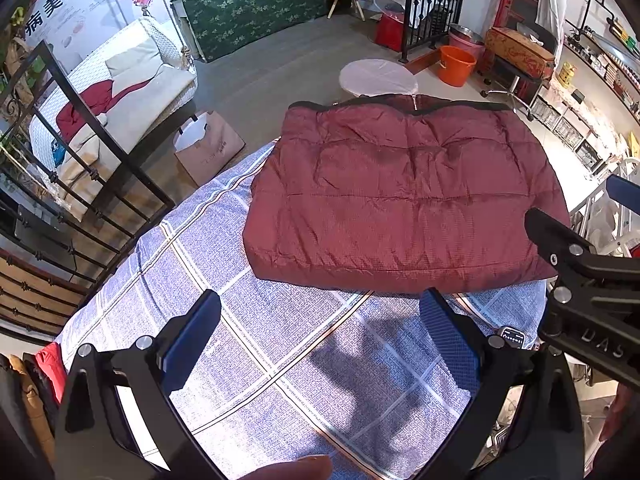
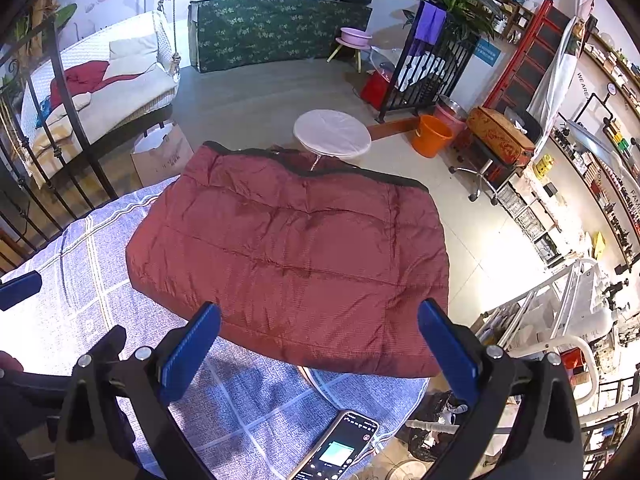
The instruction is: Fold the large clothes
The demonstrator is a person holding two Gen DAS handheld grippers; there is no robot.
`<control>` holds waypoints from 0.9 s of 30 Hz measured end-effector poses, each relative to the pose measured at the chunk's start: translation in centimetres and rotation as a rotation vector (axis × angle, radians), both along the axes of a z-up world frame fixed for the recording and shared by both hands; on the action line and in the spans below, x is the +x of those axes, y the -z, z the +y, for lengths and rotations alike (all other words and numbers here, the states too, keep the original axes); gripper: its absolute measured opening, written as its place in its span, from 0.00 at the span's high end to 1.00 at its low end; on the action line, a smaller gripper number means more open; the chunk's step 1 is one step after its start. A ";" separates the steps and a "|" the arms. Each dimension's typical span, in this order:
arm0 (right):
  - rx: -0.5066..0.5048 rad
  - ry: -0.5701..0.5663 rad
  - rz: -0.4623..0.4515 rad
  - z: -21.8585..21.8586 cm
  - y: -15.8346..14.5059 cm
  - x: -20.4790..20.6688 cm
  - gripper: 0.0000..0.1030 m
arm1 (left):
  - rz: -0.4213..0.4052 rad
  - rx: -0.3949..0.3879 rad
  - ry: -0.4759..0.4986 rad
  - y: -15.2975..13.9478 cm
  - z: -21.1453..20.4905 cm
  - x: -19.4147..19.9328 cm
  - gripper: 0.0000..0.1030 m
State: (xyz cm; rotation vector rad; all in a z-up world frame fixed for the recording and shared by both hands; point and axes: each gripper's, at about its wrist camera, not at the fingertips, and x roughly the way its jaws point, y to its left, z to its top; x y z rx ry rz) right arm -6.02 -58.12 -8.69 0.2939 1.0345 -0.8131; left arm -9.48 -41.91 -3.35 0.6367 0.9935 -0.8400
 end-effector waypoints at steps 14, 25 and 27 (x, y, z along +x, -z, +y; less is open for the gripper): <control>-0.015 -0.011 -0.036 1.1 -0.5 -0.5 0.05 | -0.001 -0.011 -0.024 0.0 0.7 -0.1 0.05; -0.086 -0.121 -0.147 5.2 -2.4 1.3 0.05 | 0.009 -0.020 -0.153 0.5 4.8 1.5 0.05; -0.111 -0.121 -0.192 5.8 -3.4 0.9 0.05 | 0.001 -0.021 -0.159 0.5 4.9 1.5 0.05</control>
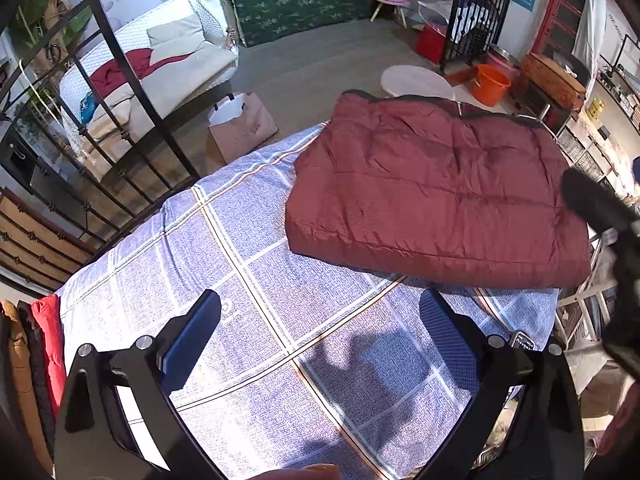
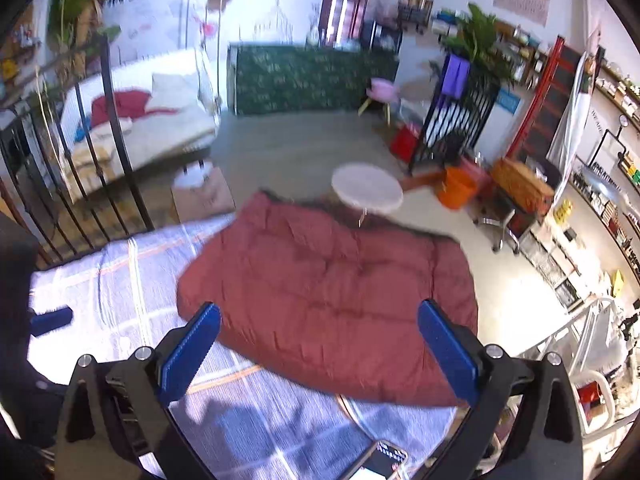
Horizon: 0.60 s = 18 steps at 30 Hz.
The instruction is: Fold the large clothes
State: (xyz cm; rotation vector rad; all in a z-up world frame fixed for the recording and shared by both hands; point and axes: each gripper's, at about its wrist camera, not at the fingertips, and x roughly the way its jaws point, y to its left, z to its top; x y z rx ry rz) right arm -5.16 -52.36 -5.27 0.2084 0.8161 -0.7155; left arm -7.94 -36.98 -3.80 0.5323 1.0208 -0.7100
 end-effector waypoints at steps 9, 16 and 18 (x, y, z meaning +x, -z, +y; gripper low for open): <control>0.247 0.049 0.209 -2.1 6.2 -1.3 0.05 | 0.005 0.078 0.061 2.7 -1.2 -1.8 0.05; 0.326 0.114 0.297 -2.7 10.7 -3.7 0.05 | 0.055 0.147 0.092 6.4 -1.3 -2.9 0.05; 0.321 0.137 0.292 -3.2 10.7 -4.2 0.05 | 0.036 0.143 0.105 6.3 -1.8 -2.9 0.05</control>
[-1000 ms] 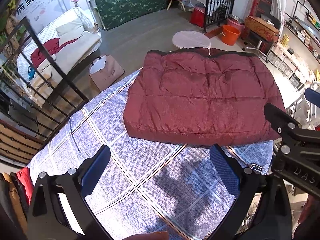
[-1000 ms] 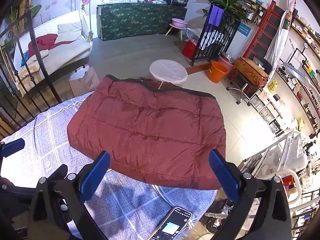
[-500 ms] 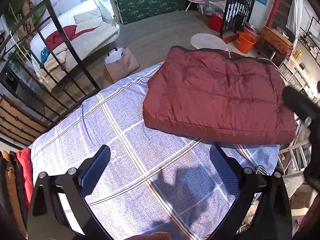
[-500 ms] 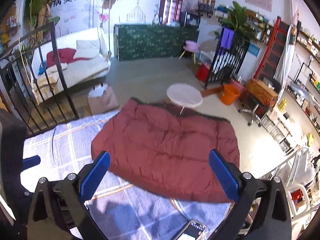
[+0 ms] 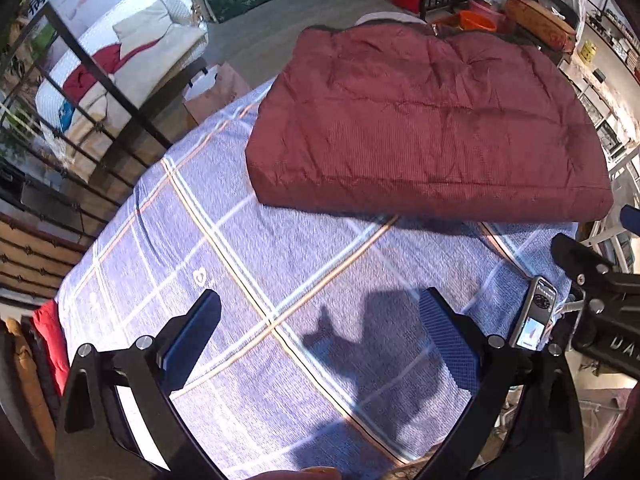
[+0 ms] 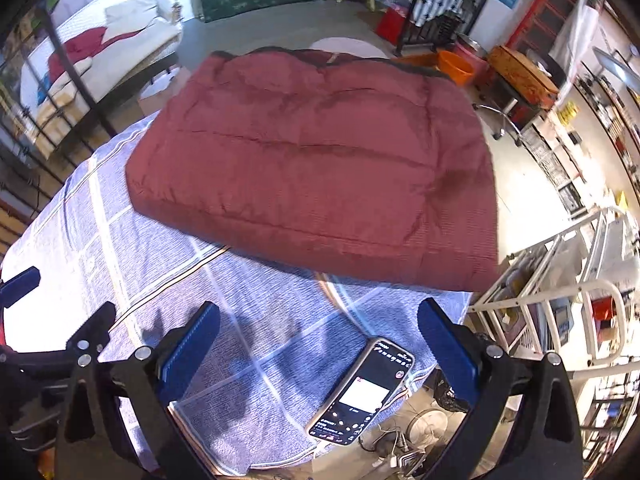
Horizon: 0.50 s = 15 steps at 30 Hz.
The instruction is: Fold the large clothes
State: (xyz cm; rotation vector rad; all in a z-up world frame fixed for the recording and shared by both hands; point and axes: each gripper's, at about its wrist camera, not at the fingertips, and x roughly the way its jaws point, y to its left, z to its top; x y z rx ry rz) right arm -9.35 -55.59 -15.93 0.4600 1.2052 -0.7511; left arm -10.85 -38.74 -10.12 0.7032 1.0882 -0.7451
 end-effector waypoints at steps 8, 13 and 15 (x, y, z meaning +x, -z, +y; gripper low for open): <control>-0.090 0.013 0.015 -2.1 -1.3 0.4 0.05 | -0.093 -0.102 0.036 -2.0 -1.9 0.3 0.05; -0.093 0.019 0.028 -2.8 -0.7 0.9 0.05 | -0.117 -0.103 0.068 -1.6 -2.9 0.4 0.05; -0.091 0.023 0.035 -3.0 -0.4 0.9 0.05 | -0.115 -0.099 0.065 -1.5 -3.1 0.6 0.05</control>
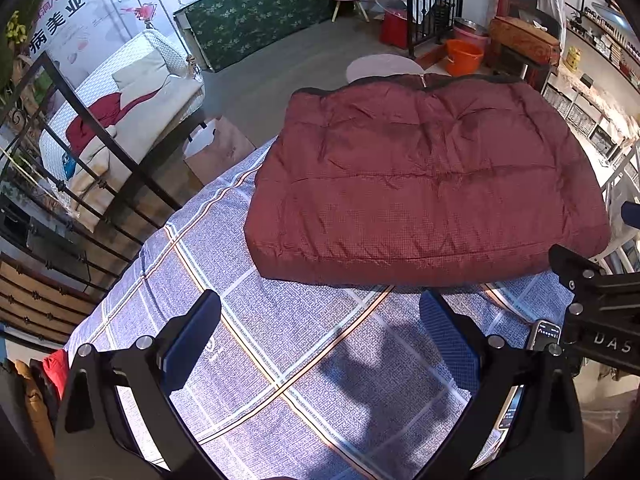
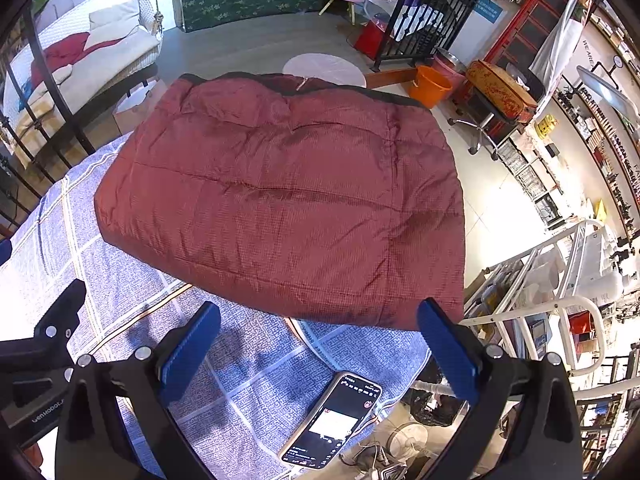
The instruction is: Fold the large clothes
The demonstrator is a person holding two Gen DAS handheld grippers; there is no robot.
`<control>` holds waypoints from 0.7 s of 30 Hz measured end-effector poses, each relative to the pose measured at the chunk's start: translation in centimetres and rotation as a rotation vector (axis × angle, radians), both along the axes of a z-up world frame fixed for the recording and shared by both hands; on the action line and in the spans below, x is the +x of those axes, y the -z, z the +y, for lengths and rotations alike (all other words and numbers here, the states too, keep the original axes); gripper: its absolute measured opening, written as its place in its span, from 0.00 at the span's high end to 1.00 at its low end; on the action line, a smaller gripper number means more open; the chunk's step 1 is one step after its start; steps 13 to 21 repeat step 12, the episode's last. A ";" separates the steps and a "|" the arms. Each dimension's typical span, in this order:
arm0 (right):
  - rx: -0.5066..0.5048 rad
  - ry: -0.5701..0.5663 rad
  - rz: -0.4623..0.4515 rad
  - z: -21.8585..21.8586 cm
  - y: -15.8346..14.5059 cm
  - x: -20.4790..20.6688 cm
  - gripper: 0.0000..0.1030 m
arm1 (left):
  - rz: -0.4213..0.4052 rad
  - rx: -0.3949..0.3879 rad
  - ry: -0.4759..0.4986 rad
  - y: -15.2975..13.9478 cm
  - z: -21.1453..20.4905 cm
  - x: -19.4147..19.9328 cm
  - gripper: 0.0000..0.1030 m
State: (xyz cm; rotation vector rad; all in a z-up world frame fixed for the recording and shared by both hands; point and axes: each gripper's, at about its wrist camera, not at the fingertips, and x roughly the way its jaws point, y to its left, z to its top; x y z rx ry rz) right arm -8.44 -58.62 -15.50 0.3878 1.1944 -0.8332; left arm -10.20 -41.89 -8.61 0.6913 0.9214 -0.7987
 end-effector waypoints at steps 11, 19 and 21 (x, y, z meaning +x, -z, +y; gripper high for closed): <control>0.005 0.013 0.015 -0.9 0.8 0.3 0.05 | 0.081 0.061 0.003 1.4 -1.0 0.6 0.05; 0.004 0.014 0.015 -0.8 0.7 0.3 0.05 | 0.085 0.059 0.002 1.4 -1.1 0.6 0.05; 0.004 0.014 0.015 -0.8 0.7 0.3 0.05 | 0.085 0.059 0.002 1.4 -1.1 0.6 0.05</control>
